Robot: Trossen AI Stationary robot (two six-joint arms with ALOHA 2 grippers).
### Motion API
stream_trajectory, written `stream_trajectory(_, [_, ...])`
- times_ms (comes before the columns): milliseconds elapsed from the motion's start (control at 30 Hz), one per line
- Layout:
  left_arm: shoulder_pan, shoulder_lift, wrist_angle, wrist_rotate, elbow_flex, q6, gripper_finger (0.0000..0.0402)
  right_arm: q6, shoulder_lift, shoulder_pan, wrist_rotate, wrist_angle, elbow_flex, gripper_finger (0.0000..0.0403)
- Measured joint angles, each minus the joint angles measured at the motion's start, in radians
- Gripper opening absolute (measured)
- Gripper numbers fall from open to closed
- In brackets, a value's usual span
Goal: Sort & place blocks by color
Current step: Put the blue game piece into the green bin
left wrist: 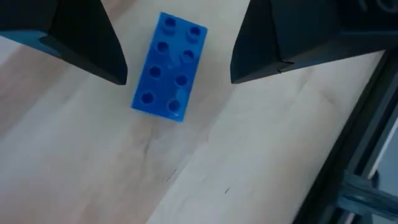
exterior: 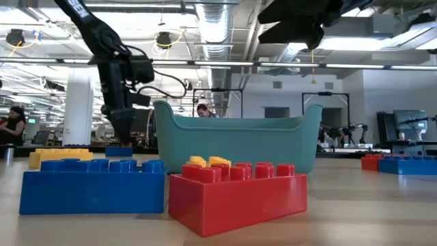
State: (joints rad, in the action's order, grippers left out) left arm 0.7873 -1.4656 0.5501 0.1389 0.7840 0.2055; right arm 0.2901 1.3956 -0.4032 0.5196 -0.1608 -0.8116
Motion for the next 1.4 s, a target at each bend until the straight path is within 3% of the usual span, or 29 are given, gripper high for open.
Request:
stream_trajectory(233, [0.034,-0.097,0.004,-0.012,0.019,0.054,0.0293,0.008,0.000,0.000,0.000,-0.001,0.000,0.0260])
stream_trajectory(467, [0.050,-0.125,0.006,-0.046,0.022,-0.014,0.0278,0.000,0.000,0.000,0.001,0.001,0.000,0.0260])
stream_trajectory(600, [0.049,-0.125,0.011,-0.083,0.022,-0.023,0.0234,0.000,0.000,0.000,0.001,0.004,0.000,0.0260])
stream_trajectory(833, [0.021,-0.123,0.016,-0.137,0.023,-0.005,0.0102,-0.003,0.000,0.000,0.001,0.004,0.000,0.0260])
stream_trajectory(900, [0.015,-0.117,0.020,-0.126,0.023,-0.005,0.0100,-0.003,0.000,0.000,0.001,0.004,0.000,0.0260])
stream_trajectory(1100, [0.011,-0.010,0.067,-0.149,0.020,-0.035,0.0100,-0.003,0.000,0.000,0.001,0.005,0.000,0.0260])
stream_trajectory(1267, [-0.071,0.138,0.039,-0.318,0.014,-0.075,0.0100,-0.002,0.000,0.009,0.005,0.030,0.000,0.0260])
stream_trajectory(1400, [-0.194,0.210,0.033,-0.269,0.013,-0.128,0.0100,0.012,0.000,0.024,0.005,0.039,0.000,0.0260])
